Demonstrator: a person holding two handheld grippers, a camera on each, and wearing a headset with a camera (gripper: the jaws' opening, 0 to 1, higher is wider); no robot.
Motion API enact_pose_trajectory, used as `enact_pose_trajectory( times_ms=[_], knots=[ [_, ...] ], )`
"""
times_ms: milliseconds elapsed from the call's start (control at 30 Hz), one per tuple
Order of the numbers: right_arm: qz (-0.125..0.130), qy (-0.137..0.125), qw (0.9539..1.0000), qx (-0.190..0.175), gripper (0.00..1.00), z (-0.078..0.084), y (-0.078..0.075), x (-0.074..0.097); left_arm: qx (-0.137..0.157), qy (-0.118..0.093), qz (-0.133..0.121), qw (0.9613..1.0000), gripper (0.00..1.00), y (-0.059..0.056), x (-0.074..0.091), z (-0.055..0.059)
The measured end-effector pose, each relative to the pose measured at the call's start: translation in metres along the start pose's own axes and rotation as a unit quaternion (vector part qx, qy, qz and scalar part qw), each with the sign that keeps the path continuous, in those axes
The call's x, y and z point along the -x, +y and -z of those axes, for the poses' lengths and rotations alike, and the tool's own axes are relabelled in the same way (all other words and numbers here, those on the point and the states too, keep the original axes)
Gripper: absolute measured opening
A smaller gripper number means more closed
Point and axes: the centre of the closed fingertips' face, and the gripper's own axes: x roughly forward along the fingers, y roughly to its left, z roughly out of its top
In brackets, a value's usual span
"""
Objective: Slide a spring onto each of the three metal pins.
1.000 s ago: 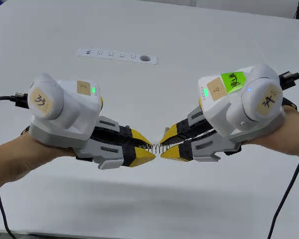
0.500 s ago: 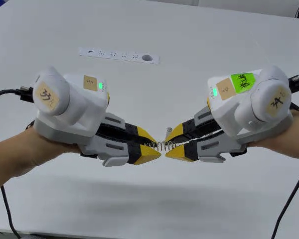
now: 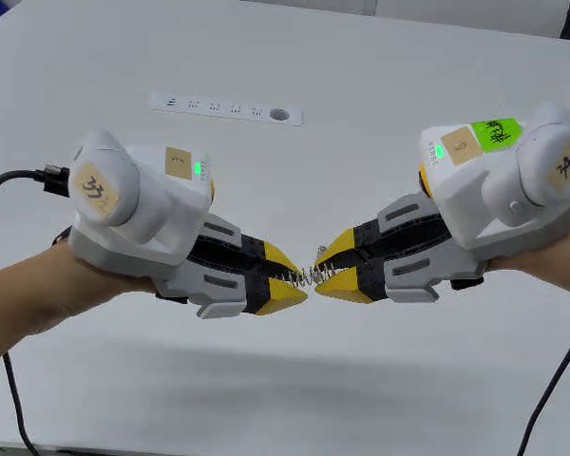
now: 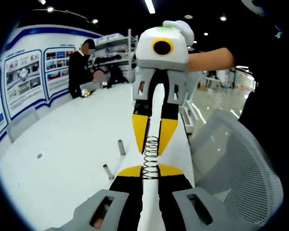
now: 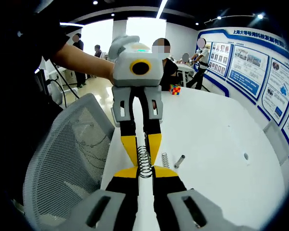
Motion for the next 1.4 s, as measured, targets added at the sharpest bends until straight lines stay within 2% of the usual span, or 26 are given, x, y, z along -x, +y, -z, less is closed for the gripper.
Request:
enact_pose_trajectory(
  times_ms=[100,267,333,533,633,933,1067,1233,1300,1400],
  knots=[
    [-0.002,-0.014,0.9998,-0.012,0.11,-0.004,0.001,0.003,-0.010,0.000,-0.002,1.0000,0.10,0.000,-0.001,-0.002],
    [-0.006,-0.060,0.9974,-0.038,0.11,-0.019,0.002,0.007,-0.014,-0.003,-0.003,0.9999,0.10,-0.001,-0.003,-0.005],
    [-0.008,-0.057,0.9977,-0.036,0.11,-0.020,0.003,0.006,-0.023,0.001,-0.001,0.9997,0.10,-0.003,-0.005,-0.005],
    [-0.007,-0.068,0.9967,-0.045,0.11,-0.025,0.004,0.005,-0.021,0.001,-0.001,0.9998,0.10,-0.004,-0.006,-0.005],
    [-0.006,-0.077,0.9958,-0.050,0.11,-0.029,0.004,0.005,-0.019,-0.004,-0.001,0.9998,0.10,-0.005,-0.006,-0.007],
    [0.002,-0.080,0.9957,-0.046,0.11,-0.035,0.002,0.006,-0.017,-0.015,-0.006,0.9997,0.11,-0.003,-0.007,-0.010],
    [0.004,-0.073,0.9963,-0.044,0.10,-0.034,0.000,0.004,-0.030,-0.014,-0.012,0.9994,0.11,-0.001,-0.007,-0.010],
    [0.008,-0.077,0.9960,-0.044,0.10,-0.038,-0.005,0.005,-0.029,-0.015,-0.024,0.9992,0.12,0.005,-0.006,-0.010],
    [0.012,-0.082,0.9956,-0.045,0.10,-0.042,-0.008,0.008,-0.028,-0.013,-0.034,0.9989,0.16,0.010,-0.004,-0.007],
    [0.023,-0.077,0.9960,-0.039,0.11,-0.041,-0.015,0.011,-0.020,-0.027,-0.047,0.9983,0.24,0.016,0.001,-0.010]
  ],
)
